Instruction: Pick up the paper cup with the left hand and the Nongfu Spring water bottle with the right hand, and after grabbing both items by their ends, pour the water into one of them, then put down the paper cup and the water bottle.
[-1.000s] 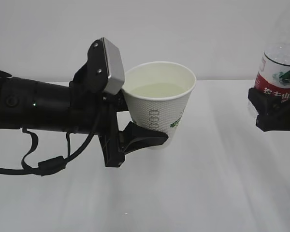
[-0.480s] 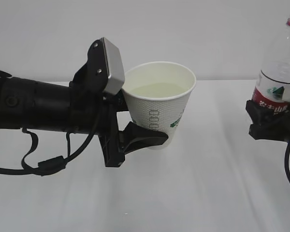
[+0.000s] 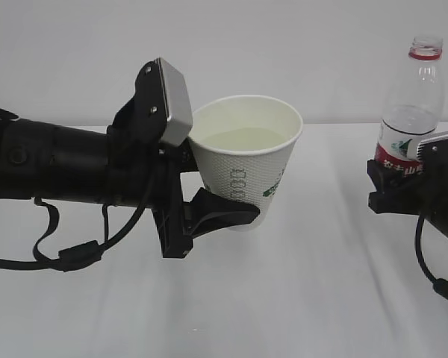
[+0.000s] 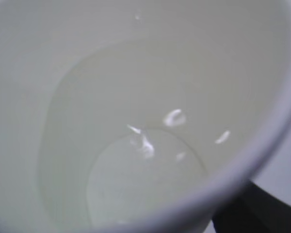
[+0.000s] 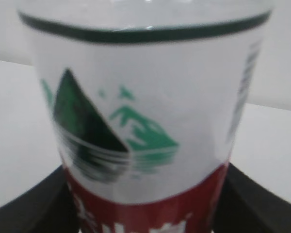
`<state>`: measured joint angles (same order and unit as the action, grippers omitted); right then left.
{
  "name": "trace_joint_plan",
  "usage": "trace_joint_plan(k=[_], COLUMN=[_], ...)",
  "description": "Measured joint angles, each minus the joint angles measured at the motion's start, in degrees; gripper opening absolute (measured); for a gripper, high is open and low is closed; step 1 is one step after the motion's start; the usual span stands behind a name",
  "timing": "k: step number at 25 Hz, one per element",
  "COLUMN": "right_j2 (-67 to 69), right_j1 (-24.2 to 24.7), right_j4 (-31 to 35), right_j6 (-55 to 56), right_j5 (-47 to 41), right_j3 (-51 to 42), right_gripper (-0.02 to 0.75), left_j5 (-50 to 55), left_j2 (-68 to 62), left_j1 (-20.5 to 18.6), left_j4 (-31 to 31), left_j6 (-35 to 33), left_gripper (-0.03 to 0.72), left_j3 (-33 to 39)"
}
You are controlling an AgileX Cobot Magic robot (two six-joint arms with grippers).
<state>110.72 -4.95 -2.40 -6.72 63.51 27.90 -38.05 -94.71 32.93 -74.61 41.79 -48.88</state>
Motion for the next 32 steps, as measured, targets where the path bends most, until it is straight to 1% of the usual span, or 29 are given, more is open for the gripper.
trace_joint_plan(k=[23, 32], right_j2=[15.4, 19.2], right_j1=[0.0, 0.0], right_j4=[0.4, -0.4], right_j6=[-0.2, 0.6], right_j5=[0.4, 3.8], right_j3=[15.1, 17.1], right_gripper=[0.515, 0.524], left_j5=[0.0, 0.0], left_j2=[0.0, 0.0], left_j1=[0.0, 0.0], left_j4=[0.0, 0.0], left_j6=[0.0, 0.0], left_gripper=[0.501, 0.501], left_j3=[0.0, 0.0])
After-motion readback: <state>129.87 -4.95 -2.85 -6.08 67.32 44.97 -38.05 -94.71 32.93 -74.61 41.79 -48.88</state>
